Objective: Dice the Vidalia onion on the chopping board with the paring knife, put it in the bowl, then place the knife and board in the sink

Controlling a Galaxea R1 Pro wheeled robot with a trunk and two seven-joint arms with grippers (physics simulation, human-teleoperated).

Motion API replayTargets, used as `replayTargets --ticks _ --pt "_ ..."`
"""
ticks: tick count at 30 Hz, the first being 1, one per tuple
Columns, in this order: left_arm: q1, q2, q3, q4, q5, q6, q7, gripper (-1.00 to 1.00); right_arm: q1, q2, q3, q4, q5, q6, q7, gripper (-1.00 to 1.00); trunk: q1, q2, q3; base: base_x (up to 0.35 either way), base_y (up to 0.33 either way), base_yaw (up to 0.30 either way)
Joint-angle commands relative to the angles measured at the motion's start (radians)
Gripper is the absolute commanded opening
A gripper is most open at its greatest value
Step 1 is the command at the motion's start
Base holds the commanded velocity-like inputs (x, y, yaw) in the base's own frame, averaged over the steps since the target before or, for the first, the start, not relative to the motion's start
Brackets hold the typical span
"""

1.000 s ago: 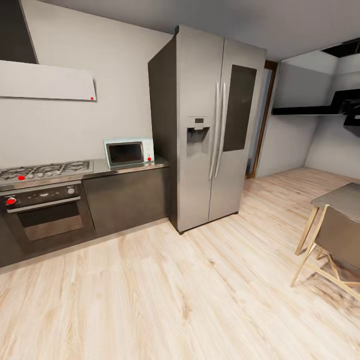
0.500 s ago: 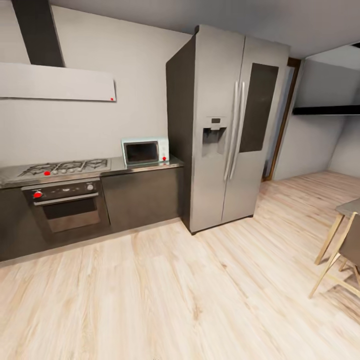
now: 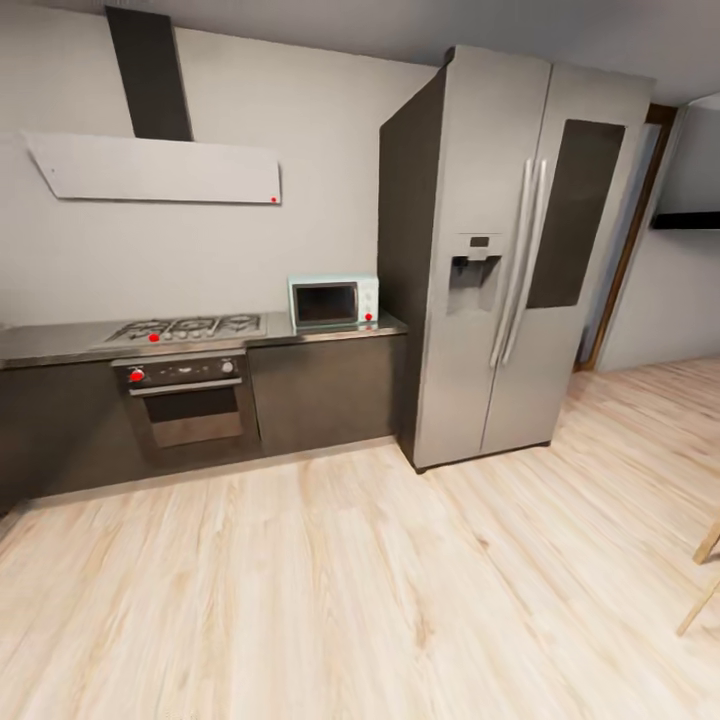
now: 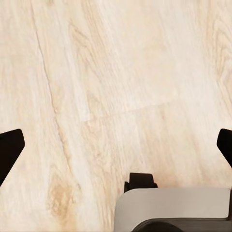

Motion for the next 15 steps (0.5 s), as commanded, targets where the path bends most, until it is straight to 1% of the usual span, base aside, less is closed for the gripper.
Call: replayTargets --ticks 1,15 --pt "0.0 -0.001 0.006 0.005 -0.002 -0.005 -0.002 1.0 -0.001 0.0 0.0 0.001 0.001 -0.003 0.001 1.0 0.0 0.0 -0.001 0.0 0.0 0.263" --pt "0.0 0.0 0.007 0.011 -0.002 -0.006 -0.002 1.0 -0.001 0.001 0.001 0.001 0.003 -0.003 0.001 1.0 0.0 0.0 -0.001 0.0 0.0 0.263"
